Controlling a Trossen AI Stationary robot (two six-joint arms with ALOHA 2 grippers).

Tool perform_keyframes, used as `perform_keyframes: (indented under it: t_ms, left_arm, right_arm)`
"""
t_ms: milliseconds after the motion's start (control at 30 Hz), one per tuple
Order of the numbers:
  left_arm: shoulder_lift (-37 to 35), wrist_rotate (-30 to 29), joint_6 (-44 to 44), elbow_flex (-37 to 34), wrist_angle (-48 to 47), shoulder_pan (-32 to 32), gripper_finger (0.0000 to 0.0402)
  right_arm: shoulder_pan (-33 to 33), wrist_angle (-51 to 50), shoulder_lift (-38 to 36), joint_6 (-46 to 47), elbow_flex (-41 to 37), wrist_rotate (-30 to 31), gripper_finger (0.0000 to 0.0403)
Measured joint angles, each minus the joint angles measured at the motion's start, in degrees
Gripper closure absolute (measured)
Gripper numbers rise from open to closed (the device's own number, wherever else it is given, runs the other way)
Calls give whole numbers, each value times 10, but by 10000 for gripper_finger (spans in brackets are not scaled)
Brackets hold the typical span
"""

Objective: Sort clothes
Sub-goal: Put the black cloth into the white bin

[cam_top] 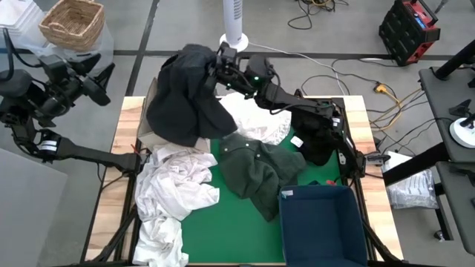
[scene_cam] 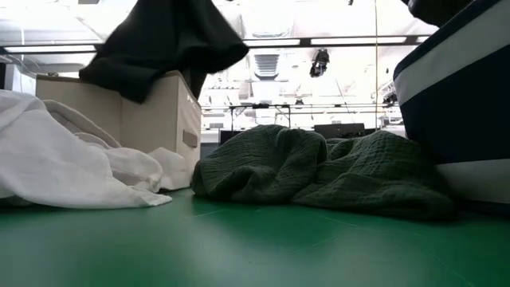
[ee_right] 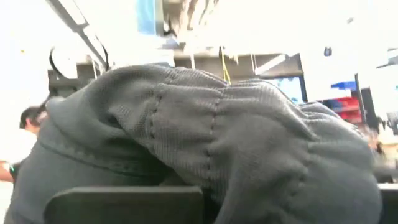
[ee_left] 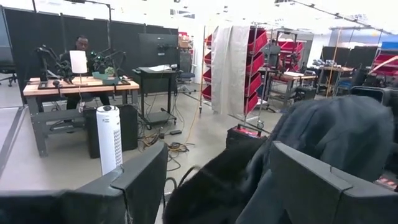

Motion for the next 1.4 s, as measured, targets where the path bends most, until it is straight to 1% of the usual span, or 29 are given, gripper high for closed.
perform_keyframes:
  t_ms: [67,300,367,500,600,700,867,933,1000,1100,1200,1300,1400]
  left_arm:
    - [0,0,6,0,5,0,143]
    - [0,0,13,0,30,0,143]
    - [0,3,15,0,37,0,143]
    - [0,37,37,1,52,0,143]
    - [0,49,52,1,70,0,143]
    - [0,48,61,1,79,0,143]
    - [0,47,68,2,81,0,143]
    - [0,47,73,1,80,0,143]
    - [0,47,75,1,68,0,143]
    - [1,50,74,0,35,0,143]
    - [4,51,63,0,8,0,143]
    - [5,51,56,0,-6,0,143]
    - [5,51,56,0,-15,0,143]
  right_arm:
    - [0,15,0,1,0,0,394]
    - [-1,19,0,-1,0,6,394]
    - [-2,34,0,13,0,8,394]
    - [-2,35,7,44,1,9,394]
    - [-2,29,32,112,2,11,394]
    - [-2,5,68,181,1,13,394]
    - [-2,-58,107,270,0,11,394]
    - [-2,-96,115,289,0,7,394]
    - [-2,-136,121,292,1,5,394]
    - [-1,-189,122,267,0,2,392]
    - [-1,-228,118,245,0,-2,381]
    - [2,-256,116,212,0,-18,358]
    - [5,-300,112,175,0,-24,320]
